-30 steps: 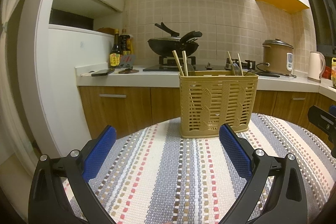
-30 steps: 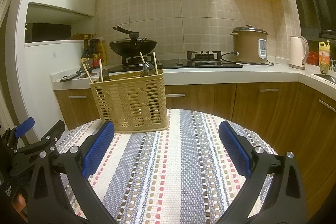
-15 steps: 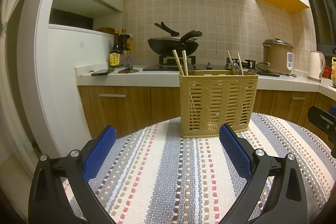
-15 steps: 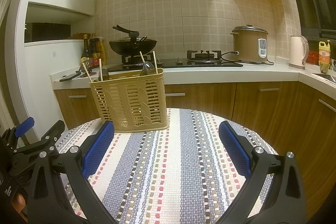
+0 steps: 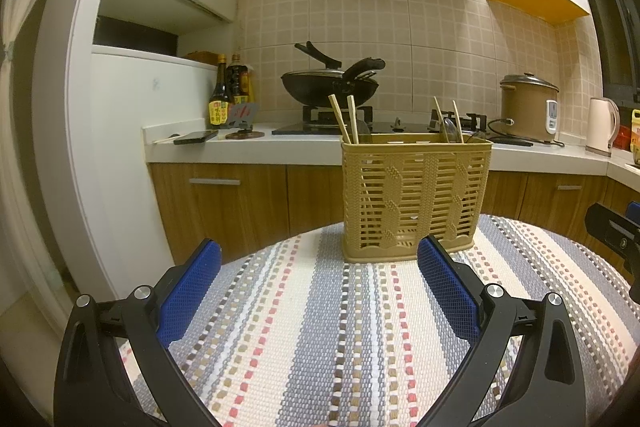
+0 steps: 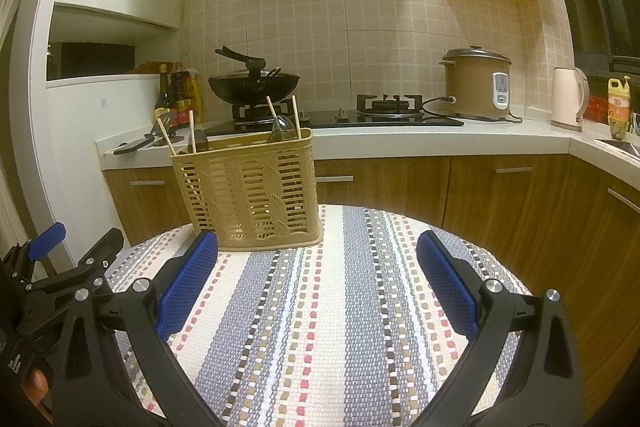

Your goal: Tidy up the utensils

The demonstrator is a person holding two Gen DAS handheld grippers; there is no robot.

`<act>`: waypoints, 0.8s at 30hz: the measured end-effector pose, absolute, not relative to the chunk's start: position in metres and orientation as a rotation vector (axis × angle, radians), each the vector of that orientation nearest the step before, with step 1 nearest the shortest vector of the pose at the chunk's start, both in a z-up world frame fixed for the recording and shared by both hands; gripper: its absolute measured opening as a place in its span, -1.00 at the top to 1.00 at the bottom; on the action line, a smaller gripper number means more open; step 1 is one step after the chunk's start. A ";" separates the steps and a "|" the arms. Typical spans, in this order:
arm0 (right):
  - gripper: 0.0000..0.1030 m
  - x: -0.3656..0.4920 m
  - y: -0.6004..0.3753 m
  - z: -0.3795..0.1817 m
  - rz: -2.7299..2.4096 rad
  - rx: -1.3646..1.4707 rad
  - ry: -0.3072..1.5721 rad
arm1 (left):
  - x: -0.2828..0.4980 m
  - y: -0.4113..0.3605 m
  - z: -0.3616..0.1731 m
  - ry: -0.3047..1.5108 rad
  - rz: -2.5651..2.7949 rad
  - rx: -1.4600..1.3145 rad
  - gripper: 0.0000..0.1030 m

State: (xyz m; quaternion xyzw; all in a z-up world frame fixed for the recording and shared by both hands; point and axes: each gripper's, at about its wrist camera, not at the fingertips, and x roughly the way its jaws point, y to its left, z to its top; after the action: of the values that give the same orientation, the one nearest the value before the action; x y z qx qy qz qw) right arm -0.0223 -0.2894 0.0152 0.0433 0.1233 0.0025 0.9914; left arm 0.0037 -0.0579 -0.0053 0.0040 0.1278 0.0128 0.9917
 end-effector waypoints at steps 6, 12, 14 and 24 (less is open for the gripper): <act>-0.85 -0.022 -0.289 0.015 0.007 0.085 0.248 | 0.004 -0.059 -0.006 0.261 0.024 0.017 -0.85; -0.85 -0.020 -0.288 0.014 0.013 0.082 0.254 | 0.005 -0.058 -0.007 0.262 0.018 0.011 -0.85; -0.85 -0.020 -0.289 0.014 0.015 0.082 0.255 | 0.005 -0.057 -0.007 0.268 0.014 0.005 -0.85; -0.85 -0.021 -0.287 0.013 0.021 0.073 0.256 | 0.009 -0.056 -0.007 0.281 0.014 -0.008 -0.85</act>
State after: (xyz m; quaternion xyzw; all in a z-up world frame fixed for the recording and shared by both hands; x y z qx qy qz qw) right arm -0.0205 -0.2871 0.0133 0.0365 0.1275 0.0104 0.9911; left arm 0.0087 -0.0557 -0.0074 -0.0039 0.1401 0.0069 0.9901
